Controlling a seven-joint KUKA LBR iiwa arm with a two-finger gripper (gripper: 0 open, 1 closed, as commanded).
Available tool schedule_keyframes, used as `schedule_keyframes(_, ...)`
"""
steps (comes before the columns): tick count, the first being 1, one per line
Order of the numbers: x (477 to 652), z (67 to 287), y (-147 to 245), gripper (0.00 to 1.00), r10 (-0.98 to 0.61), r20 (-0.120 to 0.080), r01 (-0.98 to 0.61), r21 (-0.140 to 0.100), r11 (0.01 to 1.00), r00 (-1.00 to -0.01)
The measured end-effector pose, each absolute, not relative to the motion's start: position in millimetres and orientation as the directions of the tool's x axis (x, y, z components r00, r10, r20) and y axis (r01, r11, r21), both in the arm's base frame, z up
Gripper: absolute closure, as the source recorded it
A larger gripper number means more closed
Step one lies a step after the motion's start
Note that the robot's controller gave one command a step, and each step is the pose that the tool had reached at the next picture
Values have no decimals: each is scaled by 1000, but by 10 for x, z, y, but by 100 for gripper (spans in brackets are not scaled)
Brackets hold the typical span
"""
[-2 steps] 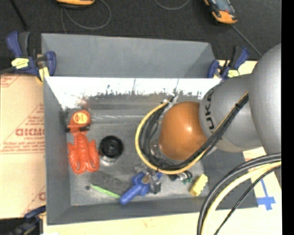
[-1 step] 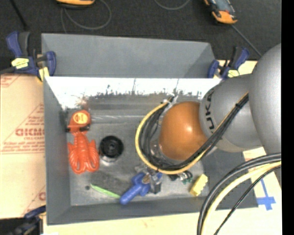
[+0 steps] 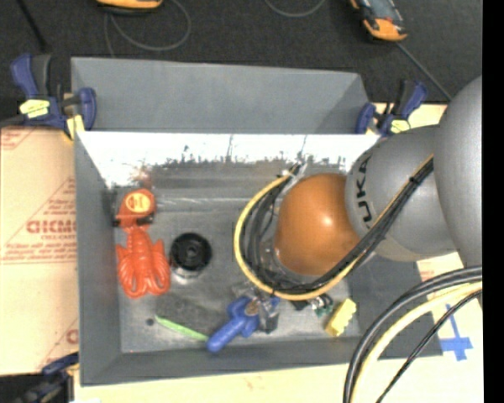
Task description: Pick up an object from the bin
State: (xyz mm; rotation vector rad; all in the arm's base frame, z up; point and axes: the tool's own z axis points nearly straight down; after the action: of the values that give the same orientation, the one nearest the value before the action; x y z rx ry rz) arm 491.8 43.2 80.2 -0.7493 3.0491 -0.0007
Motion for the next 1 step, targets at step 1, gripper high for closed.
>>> schedule_keyframes(1, 4893, 822, 514, 100, -494, -1, -494, -1, 869, -869)
